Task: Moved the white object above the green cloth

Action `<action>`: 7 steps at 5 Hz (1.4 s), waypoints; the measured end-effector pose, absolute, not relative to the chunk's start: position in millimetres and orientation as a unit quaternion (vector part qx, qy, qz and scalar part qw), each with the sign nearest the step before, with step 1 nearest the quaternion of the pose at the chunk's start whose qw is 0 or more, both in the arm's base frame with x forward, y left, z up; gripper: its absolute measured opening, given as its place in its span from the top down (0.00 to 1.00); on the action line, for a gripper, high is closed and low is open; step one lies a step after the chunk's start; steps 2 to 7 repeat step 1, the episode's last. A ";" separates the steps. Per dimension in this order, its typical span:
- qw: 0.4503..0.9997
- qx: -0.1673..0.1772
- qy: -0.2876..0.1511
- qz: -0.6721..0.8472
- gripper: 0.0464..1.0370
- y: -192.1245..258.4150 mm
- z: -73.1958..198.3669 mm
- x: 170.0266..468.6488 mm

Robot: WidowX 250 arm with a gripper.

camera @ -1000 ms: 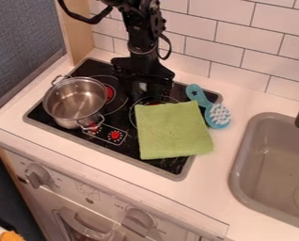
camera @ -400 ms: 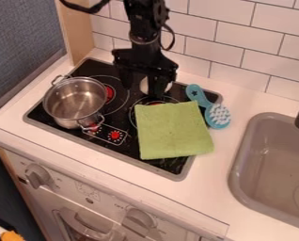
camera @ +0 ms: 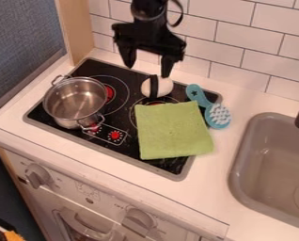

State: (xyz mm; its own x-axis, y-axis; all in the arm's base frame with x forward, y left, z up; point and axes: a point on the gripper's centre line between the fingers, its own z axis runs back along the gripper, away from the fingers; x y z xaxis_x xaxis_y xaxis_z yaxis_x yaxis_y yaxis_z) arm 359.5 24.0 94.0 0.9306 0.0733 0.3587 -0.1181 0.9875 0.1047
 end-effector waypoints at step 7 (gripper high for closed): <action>0.981 0.062 -0.179 0.050 0.04 24.1 93.9 359.3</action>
